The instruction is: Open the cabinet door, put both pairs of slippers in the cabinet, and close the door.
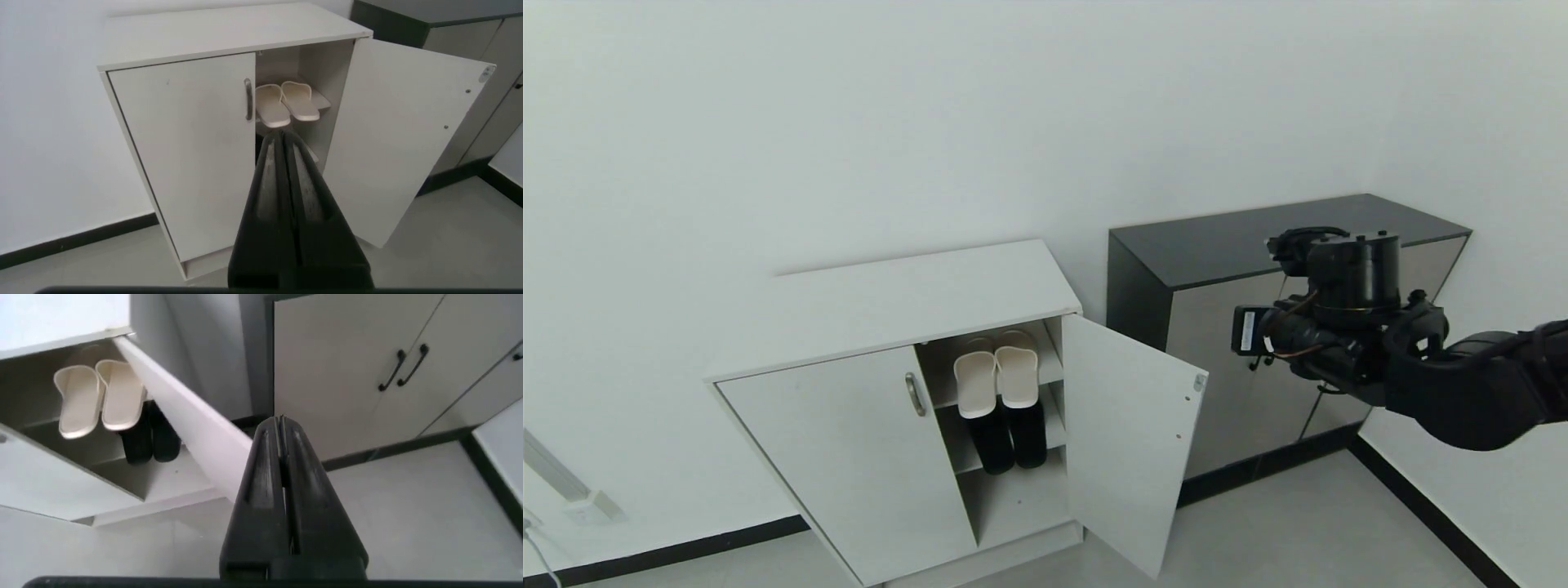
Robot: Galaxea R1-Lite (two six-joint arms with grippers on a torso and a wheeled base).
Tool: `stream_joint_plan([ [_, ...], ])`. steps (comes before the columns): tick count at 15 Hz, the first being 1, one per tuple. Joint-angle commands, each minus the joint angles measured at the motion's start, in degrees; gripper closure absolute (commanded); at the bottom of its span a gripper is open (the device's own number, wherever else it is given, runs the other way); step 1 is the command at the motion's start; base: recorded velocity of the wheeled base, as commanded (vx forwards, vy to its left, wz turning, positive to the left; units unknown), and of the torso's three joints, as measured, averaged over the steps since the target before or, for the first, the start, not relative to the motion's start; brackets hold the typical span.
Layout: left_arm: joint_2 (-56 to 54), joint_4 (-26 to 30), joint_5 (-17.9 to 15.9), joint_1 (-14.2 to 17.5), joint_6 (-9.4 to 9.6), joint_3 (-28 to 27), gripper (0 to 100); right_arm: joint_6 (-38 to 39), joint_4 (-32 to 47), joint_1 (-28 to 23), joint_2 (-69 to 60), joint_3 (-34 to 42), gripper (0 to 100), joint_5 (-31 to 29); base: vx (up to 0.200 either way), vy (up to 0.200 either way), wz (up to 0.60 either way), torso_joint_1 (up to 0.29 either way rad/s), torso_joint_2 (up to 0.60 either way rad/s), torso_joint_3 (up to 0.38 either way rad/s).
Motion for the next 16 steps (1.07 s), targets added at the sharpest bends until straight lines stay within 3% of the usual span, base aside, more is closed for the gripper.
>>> stream_joint_plan([
  [1,0.0,0.0,0.0,0.0,-0.02,0.0,100,1.6,-0.2,-3.5,9.0,-4.6,100,3.8,0.0,0.0,0.0,0.0,0.0,0.0],
  [9,0.0,0.0,0.0,0.1,-0.02,0.0,100,2.4,-0.2,-5.2,20.5,-14.0,100,6.1,0.0,0.0,0.0,0.0,0.0,0.0],
  [16,0.0,0.0,0.0,0.0,-0.02,0.0,100,2.4,-0.1,-5.2,22.9,-15.4,100,6.2,0.0,0.0,0.0,0.0,0.0,0.0],
])
